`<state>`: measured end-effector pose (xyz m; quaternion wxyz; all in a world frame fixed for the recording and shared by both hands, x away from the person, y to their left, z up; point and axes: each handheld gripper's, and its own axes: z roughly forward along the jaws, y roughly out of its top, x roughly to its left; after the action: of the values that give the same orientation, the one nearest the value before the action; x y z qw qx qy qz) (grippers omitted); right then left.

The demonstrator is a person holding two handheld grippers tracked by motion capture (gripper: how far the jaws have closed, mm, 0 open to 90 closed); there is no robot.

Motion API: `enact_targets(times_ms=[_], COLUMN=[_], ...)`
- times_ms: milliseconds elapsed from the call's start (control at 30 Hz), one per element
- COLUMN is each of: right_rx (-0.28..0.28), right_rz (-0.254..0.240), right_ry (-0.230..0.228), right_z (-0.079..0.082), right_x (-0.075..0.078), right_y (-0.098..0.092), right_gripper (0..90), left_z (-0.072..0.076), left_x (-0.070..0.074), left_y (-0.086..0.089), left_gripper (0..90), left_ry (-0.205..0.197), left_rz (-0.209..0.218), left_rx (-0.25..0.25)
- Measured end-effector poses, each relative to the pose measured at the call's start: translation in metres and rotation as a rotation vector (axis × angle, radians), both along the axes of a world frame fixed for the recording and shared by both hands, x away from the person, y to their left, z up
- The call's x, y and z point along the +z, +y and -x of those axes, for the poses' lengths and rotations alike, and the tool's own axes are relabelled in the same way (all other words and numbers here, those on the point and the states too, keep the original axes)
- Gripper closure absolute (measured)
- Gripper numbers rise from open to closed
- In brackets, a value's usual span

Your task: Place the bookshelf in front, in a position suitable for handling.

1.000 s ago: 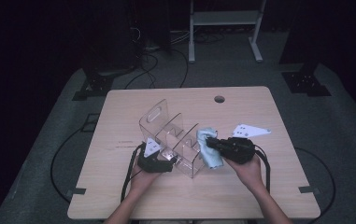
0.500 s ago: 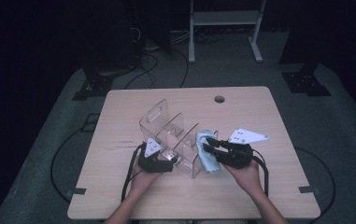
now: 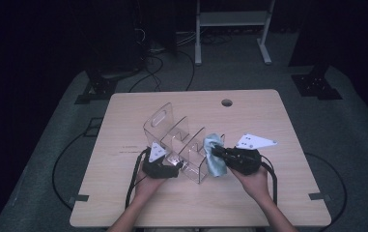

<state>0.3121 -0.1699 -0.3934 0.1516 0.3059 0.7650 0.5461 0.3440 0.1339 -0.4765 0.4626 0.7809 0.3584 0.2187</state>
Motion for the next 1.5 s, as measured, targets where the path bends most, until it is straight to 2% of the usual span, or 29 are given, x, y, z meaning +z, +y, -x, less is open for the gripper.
enact_targets(times_ms=[133, 267, 333, 367, 433, 467, 500, 600, 633, 733, 833, 933, 1033, 1067, 1133, 1233, 1500], right_rx=[-0.046, -0.044, -0.02, 0.014, 0.045, 0.045, 0.081, 0.099, 0.097, 0.075, 0.021, 0.011, 0.047, 0.078, 0.099, 0.094, -0.007], right_rz=[0.007, 0.002, -0.003, -0.002, -0.008, -0.008, -0.012, -0.001, 0.007, -0.008, -0.02, -0.034, -0.041, -0.033, -0.019, -0.013, -0.037], right_ry=[0.004, 0.014, 0.016, 0.015, 0.016, 0.016, 0.024, 0.014, 0.009, 0.009, 0.012, 0.019, 0.03, 0.026, 0.018, 0.011, 0.01], right_z=[-0.009, -0.01, -0.007, 0.001, 0.005, 0.005, 0.011, 0.014, 0.014, 0.009, 0.003, 0.003, 0.008, 0.014, 0.018, 0.016, 0.0], right_x=[0.002, 0.003, 0.004, 0.005, 0.006, 0.006, 0.007, 0.009, 0.01, 0.01, 0.01, 0.008, 0.007, 0.007, 0.008, 0.009, 0.01], right_y=[-0.008, -0.008, -0.004, 0.002, 0.007, 0.007, 0.012, 0.016, 0.016, 0.01, -0.001, -0.004, 0.002, 0.008, 0.013, 0.011, -0.011], right_gripper=[86.0, 86.2, 86.2, 86.2, 86.2, 86.2, 86.2, 86.2, 86.2, 86.2, 86.2, 86.2, 86.2, 86.2, 86.2, 86.2, 86.2], left_z=[0.0, 0.0, 0.0, 0.0, 0.0, 0.0, 0.0, 0.0, 0.001, 0.001, 0.002, 0.002, 0.002, 0.002, 0.002, 0.002, 0.004], left_x=[0.0, 0.0, 0.0, 0.0, 0.001, 0.001, 0.001, 0.001, 0.001, 0.001, 0.001, 0.001, 0.001, 0.001, 0.001, 0.001, 0.001], left_y=[-0.001, -0.001, -0.001, 0.0, 0.0, 0.0, 0.0, 0.0, -0.001, -0.003, -0.004, -0.006, -0.005, -0.005, -0.005, -0.005, -0.007], left_gripper=[8.2, 8.2, 8.2, 8.2, 8.2, 8.2, 8.2, 8.2, 8.2, 8.2, 8.2, 8.2, 8.2, 8.2, 8.2, 8.2, 8.1], left_ry=[0.002, 0.006, 0.007, 0.011, 0.011, 0.011, 0.011, 0.011, 0.01, 0.009, 0.008, 0.006, 0.012, 0.013, 0.013, 0.007, 0.005], left_rz=[0.002, 0.001, 0.0, 0.001, -0.001, -0.001, -0.002, -0.005, -0.003, 0.0, -0.005, -0.006, -0.002, -0.006, -0.006, -0.006, -0.009], left_rx=[0.002, 0.002, 0.001, 0.001, -0.001, -0.001, -0.002, -0.008, -0.008, -0.005, -0.012, -0.018, -0.018, -0.019, -0.021, -0.024, -0.037])
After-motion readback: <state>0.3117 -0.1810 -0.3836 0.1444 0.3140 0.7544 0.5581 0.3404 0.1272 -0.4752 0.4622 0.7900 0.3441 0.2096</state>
